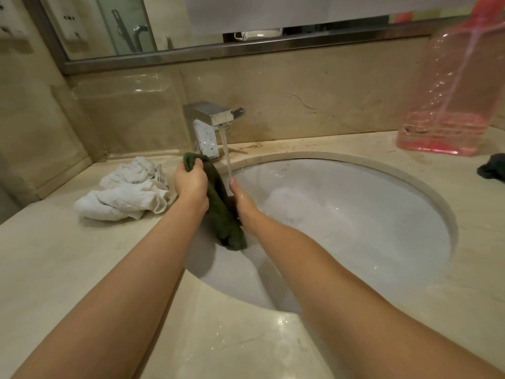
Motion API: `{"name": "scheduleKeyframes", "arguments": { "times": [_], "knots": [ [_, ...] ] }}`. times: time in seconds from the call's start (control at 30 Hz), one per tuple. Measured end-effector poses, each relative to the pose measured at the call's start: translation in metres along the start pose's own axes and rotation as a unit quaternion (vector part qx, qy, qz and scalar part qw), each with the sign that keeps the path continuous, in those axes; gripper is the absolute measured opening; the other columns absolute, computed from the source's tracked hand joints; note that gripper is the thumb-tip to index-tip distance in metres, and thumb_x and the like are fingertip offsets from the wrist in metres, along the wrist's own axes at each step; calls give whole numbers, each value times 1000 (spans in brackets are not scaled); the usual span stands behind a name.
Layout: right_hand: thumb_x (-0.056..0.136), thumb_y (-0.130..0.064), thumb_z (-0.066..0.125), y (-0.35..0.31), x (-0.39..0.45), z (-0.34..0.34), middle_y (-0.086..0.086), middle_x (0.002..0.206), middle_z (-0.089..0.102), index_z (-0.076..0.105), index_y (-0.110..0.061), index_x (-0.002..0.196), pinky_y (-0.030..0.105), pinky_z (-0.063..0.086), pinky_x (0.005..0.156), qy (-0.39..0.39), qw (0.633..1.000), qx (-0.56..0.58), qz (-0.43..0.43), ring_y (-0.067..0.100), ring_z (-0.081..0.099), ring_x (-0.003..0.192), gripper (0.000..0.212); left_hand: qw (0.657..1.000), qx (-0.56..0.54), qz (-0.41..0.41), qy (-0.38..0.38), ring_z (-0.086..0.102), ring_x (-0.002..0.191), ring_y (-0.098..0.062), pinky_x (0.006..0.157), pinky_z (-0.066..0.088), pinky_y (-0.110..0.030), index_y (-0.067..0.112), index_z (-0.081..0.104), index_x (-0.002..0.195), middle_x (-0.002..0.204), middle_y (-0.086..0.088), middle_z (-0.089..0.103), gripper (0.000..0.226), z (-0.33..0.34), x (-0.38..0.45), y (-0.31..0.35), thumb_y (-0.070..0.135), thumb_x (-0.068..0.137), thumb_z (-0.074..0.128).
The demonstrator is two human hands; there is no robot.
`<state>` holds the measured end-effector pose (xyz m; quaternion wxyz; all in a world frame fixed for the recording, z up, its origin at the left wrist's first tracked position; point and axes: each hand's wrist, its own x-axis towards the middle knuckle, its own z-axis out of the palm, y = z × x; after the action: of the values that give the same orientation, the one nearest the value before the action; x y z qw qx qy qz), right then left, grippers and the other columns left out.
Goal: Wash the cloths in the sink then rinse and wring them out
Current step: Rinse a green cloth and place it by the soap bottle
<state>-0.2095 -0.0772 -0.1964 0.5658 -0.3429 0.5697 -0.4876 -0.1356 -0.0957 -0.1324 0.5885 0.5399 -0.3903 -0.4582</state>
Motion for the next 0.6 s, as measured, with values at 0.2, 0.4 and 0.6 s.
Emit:
{"name": "scheduleKeyframes", "arguments": {
  "times": [0.2,0.4,0.6],
  "knots": [
    [100,-24,50,-8,5,-22,4,108,65,61,-16,119,33,49,92,66,989,43,-121,23,61,106,24,996,32,-52,-57,63,101,-25,91,52,-38,15,59,114,107,-7,65,23,-5,1,4,29,95,57],
    [94,-36,60,-12,6,-36,3,112,66,65,-15,121,37,48,98,128,980,34,-147,21,59,105,34,883,439,14,-162,57,115,-30,101,43,-36,7,59,124,127,-14,60,61,5,-10,-12,58,92,48],
    [96,-32,57,-16,2,-44,2,115,65,64,-13,122,31,44,96,221,961,52,-155,15,55,104,33,798,545,-3,-255,40,134,-32,108,36,-42,12,19,150,150,-13,35,101,4,-9,-20,61,77,68]
  ]
}}
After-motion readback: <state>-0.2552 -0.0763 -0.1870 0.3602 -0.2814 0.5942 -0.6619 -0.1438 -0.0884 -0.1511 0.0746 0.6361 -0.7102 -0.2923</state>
